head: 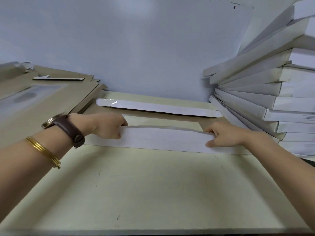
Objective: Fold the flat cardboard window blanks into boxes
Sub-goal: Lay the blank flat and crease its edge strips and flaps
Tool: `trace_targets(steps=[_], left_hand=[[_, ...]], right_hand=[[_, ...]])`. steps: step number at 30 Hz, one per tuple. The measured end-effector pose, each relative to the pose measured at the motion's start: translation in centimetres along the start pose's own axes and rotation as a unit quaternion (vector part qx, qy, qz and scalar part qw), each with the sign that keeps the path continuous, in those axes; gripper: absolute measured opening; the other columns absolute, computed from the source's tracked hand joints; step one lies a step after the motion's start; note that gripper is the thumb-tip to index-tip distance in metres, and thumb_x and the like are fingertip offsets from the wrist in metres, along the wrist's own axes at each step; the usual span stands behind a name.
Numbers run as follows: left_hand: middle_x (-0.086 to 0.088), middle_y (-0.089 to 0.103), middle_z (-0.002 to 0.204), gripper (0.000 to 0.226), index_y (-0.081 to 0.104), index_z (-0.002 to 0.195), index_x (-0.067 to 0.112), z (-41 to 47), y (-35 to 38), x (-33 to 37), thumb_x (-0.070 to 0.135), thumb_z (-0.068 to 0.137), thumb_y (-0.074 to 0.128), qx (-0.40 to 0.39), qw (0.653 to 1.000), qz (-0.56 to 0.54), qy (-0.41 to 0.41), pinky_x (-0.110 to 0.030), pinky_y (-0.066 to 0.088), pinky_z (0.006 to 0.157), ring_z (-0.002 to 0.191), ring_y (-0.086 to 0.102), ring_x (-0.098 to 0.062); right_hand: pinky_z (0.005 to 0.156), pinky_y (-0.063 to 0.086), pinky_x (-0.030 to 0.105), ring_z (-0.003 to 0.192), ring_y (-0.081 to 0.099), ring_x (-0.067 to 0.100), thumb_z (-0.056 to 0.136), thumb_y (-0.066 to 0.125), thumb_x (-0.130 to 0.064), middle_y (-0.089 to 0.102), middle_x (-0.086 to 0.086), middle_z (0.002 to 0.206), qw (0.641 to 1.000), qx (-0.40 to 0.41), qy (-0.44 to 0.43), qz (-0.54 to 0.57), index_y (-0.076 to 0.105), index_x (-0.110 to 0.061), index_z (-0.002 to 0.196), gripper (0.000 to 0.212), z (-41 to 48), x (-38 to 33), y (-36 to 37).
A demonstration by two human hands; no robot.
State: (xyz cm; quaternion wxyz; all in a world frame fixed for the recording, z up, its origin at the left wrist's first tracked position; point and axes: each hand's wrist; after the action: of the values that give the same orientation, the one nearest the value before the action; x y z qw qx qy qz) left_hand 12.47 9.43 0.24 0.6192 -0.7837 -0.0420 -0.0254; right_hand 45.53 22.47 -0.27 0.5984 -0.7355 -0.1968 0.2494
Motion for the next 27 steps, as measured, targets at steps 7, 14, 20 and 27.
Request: trace_targets(steps=[7,14,20,27], left_hand=[[0.001,0.06,0.1,0.028,0.055,0.111,0.017,1.0,0.2,0.0,0.013,0.083,0.057,0.025,0.999,0.014,-0.022,-0.027,0.042,0.07,0.088,0.053,-0.02],[0.002,0.03,0.15,0.093,0.004,0.152,0.03,1.6,2.5,-0.5,0.02,0.078,0.058,0.131,0.98,0.147,0.022,-0.04,0.026,0.112,0.139,0.029,-0.022],[0.0,-0.006,0.162,0.069,0.004,0.153,0.031,2.0,6.1,2.0,0.026,0.096,0.041,0.203,0.969,0.1,0.095,-0.046,-0.007,0.119,0.148,-0.009,-0.016],[0.007,-0.007,0.162,0.055,-0.002,0.153,0.034,4.5,8.7,4.6,0.047,0.102,0.015,0.197,0.976,0.052,0.08,-0.04,-0.005,0.12,0.149,-0.008,-0.014]], right_hand=[[0.057,0.035,0.031,0.062,0.044,0.014,0.073,0.073,-0.023,0.044,-0.008,0.06,0.998,0.056,0.0,-0.028,0.04,-0.022,0.059,0.036,0.9,0.5,0.4],[0.096,0.036,0.032,0.129,0.038,0.023,0.082,0.063,-0.031,0.048,-0.001,0.137,0.993,0.09,0.02,-0.08,0.045,-0.024,0.137,0.058,0.6,0.6,2.4],[0.118,-0.003,0.041,0.148,-0.015,0.016,0.09,0.042,-0.017,-0.009,-0.004,0.162,0.987,0.149,0.002,-0.066,-0.001,-0.027,0.154,0.078,0.4,-3.8,6.3],[0.118,-0.01,0.034,0.147,-0.016,0.012,0.101,0.017,-0.053,-0.009,-0.003,0.163,0.99,0.135,-0.038,0.005,0.001,-0.018,0.155,0.066,3.1,-10.7,9.9]])
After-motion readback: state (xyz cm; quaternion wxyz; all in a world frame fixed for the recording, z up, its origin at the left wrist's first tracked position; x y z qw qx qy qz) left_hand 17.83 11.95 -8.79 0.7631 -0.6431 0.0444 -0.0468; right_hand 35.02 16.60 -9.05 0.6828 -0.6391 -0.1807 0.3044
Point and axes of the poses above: each hand's wrist, its own z-axis towards the middle knuckle, its own y-axis out of the palm, x = y × z
